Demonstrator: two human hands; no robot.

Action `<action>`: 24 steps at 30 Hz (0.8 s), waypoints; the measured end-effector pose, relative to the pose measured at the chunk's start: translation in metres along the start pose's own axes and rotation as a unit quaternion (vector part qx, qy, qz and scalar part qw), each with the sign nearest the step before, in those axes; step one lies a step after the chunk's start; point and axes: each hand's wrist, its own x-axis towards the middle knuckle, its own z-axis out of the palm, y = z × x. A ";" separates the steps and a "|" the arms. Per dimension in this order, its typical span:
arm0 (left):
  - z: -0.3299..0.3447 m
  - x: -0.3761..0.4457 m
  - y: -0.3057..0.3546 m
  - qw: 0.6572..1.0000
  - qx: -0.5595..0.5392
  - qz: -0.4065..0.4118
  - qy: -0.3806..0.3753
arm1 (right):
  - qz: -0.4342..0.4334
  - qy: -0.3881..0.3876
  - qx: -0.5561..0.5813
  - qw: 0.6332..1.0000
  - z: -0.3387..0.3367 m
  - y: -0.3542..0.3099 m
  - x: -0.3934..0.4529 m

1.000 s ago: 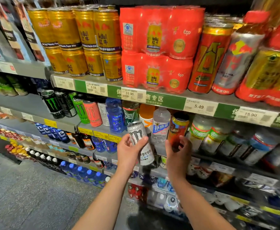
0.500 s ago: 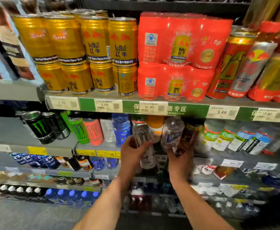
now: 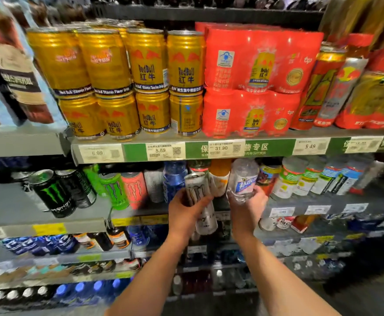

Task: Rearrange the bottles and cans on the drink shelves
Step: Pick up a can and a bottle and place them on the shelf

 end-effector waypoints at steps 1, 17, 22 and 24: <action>-0.001 0.000 0.001 1.000 -0.001 0.003 0.000 | 0.017 0.000 0.005 1.000 0.001 -0.002 -0.001; -0.006 -0.003 -0.003 1.000 0.011 -0.009 -0.020 | 0.005 -0.068 -0.025 0.997 0.001 0.000 -0.002; -0.001 -0.009 -0.001 1.000 0.020 0.001 0.003 | -0.013 -0.090 0.002 0.996 -0.001 -0.001 0.002; 0.003 -0.011 0.001 0.999 0.028 0.010 0.015 | -0.010 -0.106 -0.012 0.994 -0.003 -0.002 0.006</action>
